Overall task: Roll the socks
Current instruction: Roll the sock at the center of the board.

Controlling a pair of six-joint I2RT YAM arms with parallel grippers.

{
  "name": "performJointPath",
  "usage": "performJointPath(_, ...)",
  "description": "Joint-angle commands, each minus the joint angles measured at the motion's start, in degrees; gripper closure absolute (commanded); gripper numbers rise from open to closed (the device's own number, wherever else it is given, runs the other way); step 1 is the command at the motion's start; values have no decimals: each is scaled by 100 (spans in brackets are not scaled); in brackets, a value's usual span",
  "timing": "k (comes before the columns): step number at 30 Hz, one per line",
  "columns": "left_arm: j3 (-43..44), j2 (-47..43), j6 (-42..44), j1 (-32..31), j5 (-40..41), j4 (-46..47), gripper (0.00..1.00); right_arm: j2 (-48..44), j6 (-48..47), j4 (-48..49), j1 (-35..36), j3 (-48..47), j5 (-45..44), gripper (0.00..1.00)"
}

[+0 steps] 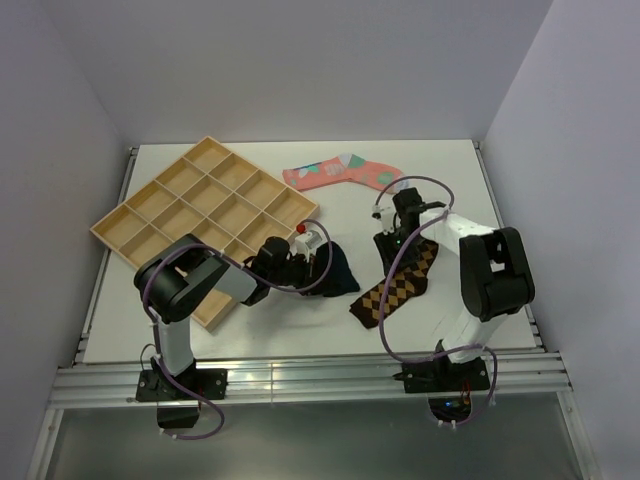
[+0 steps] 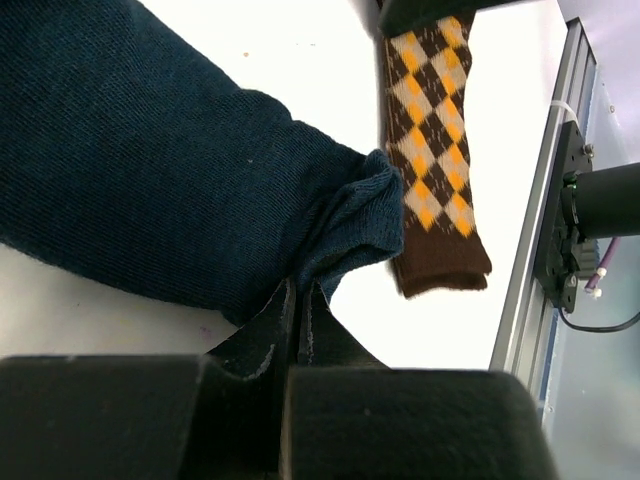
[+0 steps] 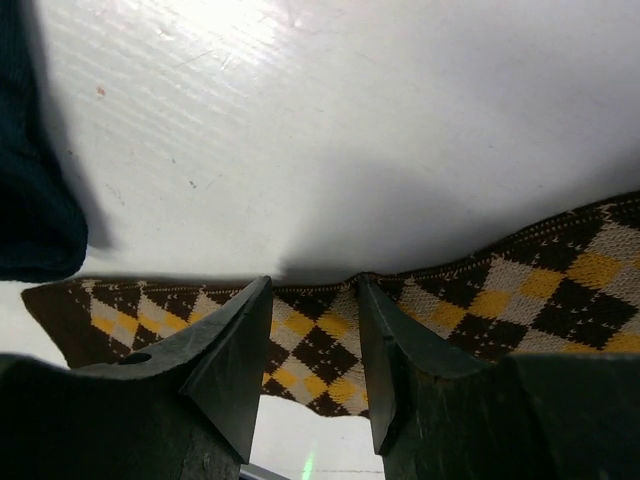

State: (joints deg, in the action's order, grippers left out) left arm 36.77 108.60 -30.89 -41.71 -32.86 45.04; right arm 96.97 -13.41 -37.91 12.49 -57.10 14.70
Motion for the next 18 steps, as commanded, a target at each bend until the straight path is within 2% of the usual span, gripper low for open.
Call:
performJointPath(1,58,-49,163,41,-141,-618,100,392,49,179,-220,-143,-248,52)
performJointPath(13,-30,4,101,41,-554,-759,100,1412,-223,3,-1055,-1522,-609,51)
performJointPath(18,-127,-5,84,32,-642,-768,100,1544,-390,38,-1144,-1717,-504,51)
